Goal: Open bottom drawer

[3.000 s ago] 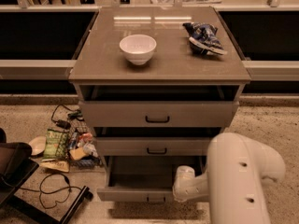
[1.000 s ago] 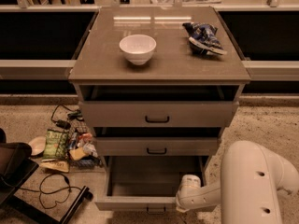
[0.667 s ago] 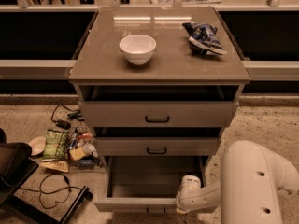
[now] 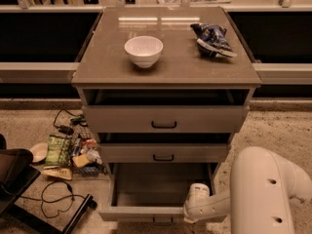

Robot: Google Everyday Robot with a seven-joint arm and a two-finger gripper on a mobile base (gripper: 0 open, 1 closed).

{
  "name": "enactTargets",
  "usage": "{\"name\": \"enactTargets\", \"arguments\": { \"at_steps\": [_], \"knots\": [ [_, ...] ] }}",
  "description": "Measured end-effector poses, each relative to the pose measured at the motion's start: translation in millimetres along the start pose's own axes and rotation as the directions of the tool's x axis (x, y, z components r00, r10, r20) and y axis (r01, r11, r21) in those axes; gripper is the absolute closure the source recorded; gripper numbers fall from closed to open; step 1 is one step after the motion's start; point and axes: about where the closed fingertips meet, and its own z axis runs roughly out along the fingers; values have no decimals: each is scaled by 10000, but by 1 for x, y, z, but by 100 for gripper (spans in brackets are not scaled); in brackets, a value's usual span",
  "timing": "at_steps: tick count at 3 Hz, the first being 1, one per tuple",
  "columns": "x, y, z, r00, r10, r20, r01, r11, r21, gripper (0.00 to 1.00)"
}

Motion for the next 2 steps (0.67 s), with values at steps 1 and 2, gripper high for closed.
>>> {"name": "enactTargets", "arguments": {
  "at_steps": [1,2],
  "knots": [
    [0,0,0,10000,0,0,0,10000,0,98],
    [0,0,0,10000,0,0,0,10000,-1,76]
  ]
}}
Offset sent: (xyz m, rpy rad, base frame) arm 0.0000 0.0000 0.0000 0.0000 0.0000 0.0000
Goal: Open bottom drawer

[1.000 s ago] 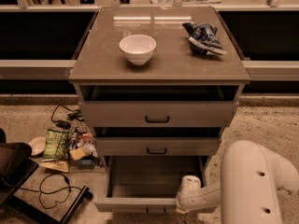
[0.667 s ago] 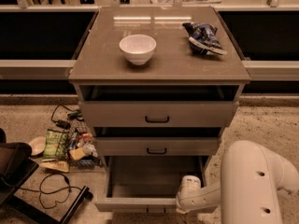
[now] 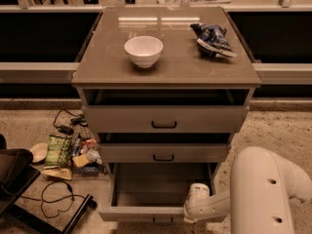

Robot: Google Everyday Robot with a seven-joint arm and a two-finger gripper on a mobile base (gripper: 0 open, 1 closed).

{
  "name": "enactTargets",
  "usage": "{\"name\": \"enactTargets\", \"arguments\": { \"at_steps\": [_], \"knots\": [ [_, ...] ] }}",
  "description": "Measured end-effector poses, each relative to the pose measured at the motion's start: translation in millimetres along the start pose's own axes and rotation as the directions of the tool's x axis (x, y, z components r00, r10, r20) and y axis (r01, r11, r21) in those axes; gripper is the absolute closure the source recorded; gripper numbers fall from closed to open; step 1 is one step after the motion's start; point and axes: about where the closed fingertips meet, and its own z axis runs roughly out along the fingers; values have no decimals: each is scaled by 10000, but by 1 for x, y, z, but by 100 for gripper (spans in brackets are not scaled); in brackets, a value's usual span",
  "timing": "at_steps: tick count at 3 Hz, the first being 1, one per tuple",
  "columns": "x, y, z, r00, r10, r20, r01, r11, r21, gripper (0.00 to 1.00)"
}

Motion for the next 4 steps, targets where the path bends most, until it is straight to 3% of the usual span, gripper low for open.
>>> {"name": "enactTargets", "arguments": {
  "at_steps": [1,2,3,4],
  "knots": [
    [0,0,0,10000,0,0,0,10000,0,53],
    [0,0,0,10000,0,-2,0,10000,-7,22],
    [1,2,1,10000,2,-8,-2,10000,-39,0],
    [1,2,2,10000,-22,13,22,10000,-76,0]
  ]
}}
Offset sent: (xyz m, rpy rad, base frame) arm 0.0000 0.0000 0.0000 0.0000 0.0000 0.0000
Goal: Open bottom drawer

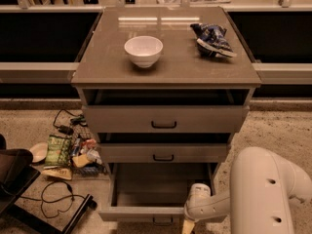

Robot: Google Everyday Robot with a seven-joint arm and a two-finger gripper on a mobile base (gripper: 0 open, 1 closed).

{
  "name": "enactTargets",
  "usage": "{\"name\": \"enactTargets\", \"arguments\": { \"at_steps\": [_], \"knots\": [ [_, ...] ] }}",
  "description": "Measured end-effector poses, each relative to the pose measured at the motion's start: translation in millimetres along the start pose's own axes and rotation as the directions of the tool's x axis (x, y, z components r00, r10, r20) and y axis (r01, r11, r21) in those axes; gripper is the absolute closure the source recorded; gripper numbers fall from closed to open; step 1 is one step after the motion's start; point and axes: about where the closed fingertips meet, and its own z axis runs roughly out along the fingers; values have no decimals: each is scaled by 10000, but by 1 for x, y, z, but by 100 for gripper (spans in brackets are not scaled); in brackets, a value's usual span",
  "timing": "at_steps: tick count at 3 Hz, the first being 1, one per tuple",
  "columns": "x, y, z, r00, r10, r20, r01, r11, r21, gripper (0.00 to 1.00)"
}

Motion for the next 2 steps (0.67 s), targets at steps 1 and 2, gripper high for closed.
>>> {"name": "enactTargets", "arguments": {
  "at_steps": [1,2],
  "knots": [
    [2,-2,4,9997,-198,171,203,9993,-314,0],
    [5,11,1,9988,-482,-114,470,9952,-859,0]
  ]
}}
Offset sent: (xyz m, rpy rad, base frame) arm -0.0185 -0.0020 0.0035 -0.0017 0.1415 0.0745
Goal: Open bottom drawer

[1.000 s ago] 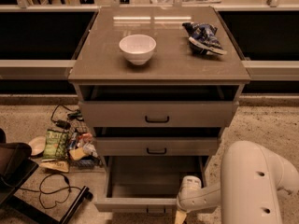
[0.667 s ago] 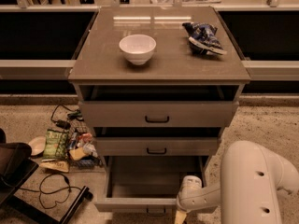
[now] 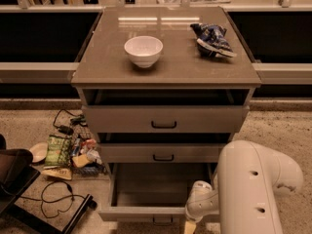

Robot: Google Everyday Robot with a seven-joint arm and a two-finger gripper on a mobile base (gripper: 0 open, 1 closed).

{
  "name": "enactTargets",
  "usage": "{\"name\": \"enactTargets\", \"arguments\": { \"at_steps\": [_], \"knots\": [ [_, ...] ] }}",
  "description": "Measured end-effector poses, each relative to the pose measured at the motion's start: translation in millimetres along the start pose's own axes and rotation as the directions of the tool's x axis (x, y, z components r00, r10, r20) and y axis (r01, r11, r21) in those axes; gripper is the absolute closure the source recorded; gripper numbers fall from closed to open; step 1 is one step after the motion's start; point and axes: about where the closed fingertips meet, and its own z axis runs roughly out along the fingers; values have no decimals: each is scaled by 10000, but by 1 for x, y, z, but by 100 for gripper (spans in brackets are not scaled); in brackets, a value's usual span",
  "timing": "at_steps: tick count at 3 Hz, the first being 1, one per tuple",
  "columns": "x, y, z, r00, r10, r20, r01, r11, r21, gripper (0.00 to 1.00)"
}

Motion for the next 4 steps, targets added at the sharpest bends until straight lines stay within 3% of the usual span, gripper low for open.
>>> {"name": "enactTargets", "arguments": {
  "at_steps": [1,2,3,4],
  "knots": [
    [0,0,1,10000,-51,40,51,10000,-22,0],
    [-11,8,-30,9988,-488,92,487,9988,108,0],
    [-12,9,-33,9986,-513,92,512,9986,113,0],
    [-3,23,-16,9997,-89,217,97,9992,-378,27]
  ]
}}
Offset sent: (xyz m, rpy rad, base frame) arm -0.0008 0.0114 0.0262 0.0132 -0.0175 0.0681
